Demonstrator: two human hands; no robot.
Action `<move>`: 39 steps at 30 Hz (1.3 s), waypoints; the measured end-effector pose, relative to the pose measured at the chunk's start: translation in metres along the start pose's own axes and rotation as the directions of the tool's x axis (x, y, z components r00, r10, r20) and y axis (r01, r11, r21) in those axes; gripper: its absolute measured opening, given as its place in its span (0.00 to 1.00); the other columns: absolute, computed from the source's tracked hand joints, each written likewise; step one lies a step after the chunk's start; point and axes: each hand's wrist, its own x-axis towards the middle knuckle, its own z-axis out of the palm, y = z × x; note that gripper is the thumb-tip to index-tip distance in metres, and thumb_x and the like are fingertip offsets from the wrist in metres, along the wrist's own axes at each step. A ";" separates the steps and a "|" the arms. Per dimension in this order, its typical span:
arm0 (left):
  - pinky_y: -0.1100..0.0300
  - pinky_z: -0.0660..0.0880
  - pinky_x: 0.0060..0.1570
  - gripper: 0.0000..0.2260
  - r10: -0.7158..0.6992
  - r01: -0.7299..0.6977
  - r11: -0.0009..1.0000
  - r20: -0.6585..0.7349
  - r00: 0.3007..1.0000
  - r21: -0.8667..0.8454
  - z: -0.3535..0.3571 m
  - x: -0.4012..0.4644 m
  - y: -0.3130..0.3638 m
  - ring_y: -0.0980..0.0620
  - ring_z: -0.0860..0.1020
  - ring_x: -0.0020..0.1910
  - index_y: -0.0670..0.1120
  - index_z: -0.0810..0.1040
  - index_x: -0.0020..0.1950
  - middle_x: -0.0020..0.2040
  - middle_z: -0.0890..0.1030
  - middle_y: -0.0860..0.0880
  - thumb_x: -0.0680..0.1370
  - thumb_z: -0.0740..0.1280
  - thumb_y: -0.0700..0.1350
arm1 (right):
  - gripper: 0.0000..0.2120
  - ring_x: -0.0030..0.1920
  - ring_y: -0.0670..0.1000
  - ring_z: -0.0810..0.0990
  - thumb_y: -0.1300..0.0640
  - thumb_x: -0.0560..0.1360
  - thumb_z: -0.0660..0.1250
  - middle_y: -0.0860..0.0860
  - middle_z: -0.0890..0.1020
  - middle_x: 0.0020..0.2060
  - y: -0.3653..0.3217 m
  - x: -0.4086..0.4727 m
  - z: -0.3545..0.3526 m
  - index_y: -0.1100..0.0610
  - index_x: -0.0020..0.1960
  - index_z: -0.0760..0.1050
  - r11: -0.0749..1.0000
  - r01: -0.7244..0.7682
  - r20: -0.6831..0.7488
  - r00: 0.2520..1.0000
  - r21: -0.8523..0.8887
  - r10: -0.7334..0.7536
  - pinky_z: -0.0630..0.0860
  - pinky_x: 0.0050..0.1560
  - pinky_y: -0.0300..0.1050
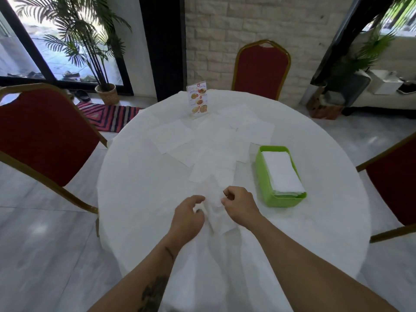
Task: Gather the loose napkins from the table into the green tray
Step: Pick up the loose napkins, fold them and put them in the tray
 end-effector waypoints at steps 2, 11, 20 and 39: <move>0.62 0.70 0.57 0.18 -0.016 0.015 0.997 -0.014 1.000 -0.072 0.008 0.012 0.028 0.54 0.74 0.59 0.52 0.77 0.61 0.60 0.78 0.53 0.76 0.60 0.37 | 0.12 0.28 0.43 0.71 0.58 0.72 0.66 0.45 0.73 0.25 0.001 0.008 -0.028 0.50 0.31 0.71 0.999 0.039 -0.056 0.998 -0.008 -0.039 0.64 0.28 0.37; 0.65 0.71 0.43 0.18 0.054 -0.046 0.993 0.069 0.996 -0.104 0.068 0.053 0.132 0.55 0.77 0.49 0.51 0.78 0.60 0.59 0.79 0.52 0.74 0.59 0.37 | 0.10 0.36 0.49 0.73 0.62 0.72 0.64 0.46 0.76 0.32 0.038 0.047 -0.150 0.51 0.34 0.73 0.996 -0.067 -0.243 0.967 0.064 0.080 0.66 0.32 0.37; 0.59 0.71 0.60 0.22 0.066 -0.095 0.986 0.209 0.976 0.133 0.135 0.060 0.157 0.51 0.75 0.59 0.50 0.72 0.69 0.67 0.73 0.49 0.75 0.60 0.40 | 0.13 0.45 0.59 0.81 0.65 0.65 0.58 0.58 0.84 0.43 0.097 0.073 -0.183 0.63 0.44 0.80 0.955 -0.228 -0.171 0.950 0.192 0.261 0.77 0.41 0.48; 0.57 0.71 0.63 0.19 0.212 -0.223 0.942 0.070 0.975 0.252 0.157 0.061 0.148 0.52 0.73 0.60 0.48 0.75 0.64 0.64 0.74 0.52 0.74 0.61 0.37 | 0.19 0.60 0.56 0.68 0.53 0.72 0.61 0.51 0.74 0.62 0.117 0.074 -0.169 0.53 0.63 0.72 0.739 0.210 0.059 0.973 -0.640 -0.225 0.67 0.57 0.53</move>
